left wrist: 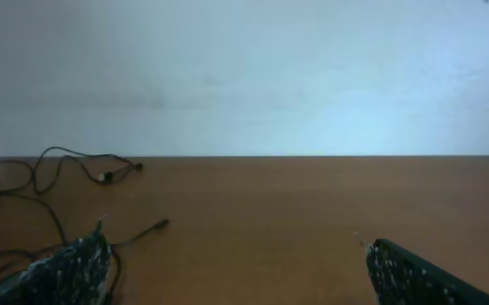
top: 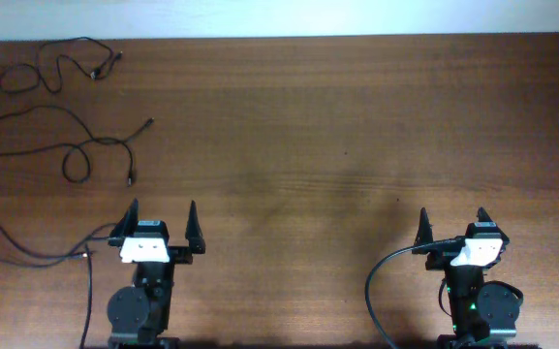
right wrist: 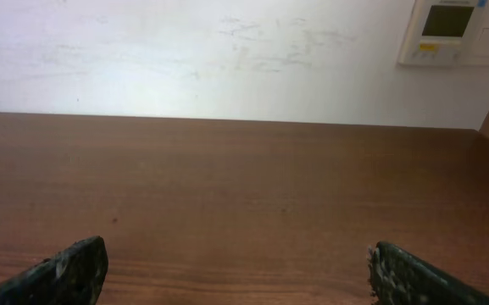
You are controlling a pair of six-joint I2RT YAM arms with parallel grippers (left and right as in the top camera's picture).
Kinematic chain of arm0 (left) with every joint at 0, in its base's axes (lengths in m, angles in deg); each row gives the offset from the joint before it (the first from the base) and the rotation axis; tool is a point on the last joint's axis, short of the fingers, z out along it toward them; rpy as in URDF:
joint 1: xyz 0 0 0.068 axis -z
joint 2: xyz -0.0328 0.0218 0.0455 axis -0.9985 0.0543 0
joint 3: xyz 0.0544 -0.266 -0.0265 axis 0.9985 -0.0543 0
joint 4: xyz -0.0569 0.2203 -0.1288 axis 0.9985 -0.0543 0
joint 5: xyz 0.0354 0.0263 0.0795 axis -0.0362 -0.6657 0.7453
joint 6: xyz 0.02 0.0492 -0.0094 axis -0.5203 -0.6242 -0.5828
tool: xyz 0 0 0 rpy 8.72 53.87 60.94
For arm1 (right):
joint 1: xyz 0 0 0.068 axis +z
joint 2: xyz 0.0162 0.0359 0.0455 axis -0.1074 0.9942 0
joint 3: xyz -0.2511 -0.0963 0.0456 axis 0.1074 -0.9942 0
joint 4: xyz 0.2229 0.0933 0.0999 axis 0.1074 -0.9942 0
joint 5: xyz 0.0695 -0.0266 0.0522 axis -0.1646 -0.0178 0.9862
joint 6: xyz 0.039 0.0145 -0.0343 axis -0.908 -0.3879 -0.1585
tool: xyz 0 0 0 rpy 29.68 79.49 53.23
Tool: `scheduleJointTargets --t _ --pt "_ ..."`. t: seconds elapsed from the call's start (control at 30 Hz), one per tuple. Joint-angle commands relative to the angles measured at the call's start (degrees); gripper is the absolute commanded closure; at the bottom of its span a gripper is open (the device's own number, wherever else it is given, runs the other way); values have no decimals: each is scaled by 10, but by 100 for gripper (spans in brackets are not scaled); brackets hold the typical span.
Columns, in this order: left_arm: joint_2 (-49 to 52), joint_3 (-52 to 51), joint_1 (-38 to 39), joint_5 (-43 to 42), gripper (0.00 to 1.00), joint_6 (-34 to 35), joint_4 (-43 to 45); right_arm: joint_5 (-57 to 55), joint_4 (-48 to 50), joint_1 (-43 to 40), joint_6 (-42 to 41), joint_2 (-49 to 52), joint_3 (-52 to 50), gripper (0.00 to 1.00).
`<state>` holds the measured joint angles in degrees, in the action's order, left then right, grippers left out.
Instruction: Untangle cables
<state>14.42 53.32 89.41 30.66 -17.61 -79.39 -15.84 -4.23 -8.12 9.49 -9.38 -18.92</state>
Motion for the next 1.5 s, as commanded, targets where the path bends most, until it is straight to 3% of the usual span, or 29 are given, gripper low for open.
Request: scheduleJointTargets --t 0.0,0.33,0.57,0.8,1.47 --pt "-40 -26 -15 -8 1 -9 -8 1 -3 -3 -4 -4 -3 2" --pt "-84 -26 -26 5 1 -3 -115 1 -3 -3 -4 -4 -3 2" --pt "-84 -26 -26 7 1 86 -116 1 -3 -3 -4 -4 -3 2" --pt "-83 -26 -26 1 1 6 -117 1 -3 -3 -4 -4 -3 2" --pt "-83 -26 -26 -4 1 6 -117 1 -3 -3 -4 -4 -3 2"
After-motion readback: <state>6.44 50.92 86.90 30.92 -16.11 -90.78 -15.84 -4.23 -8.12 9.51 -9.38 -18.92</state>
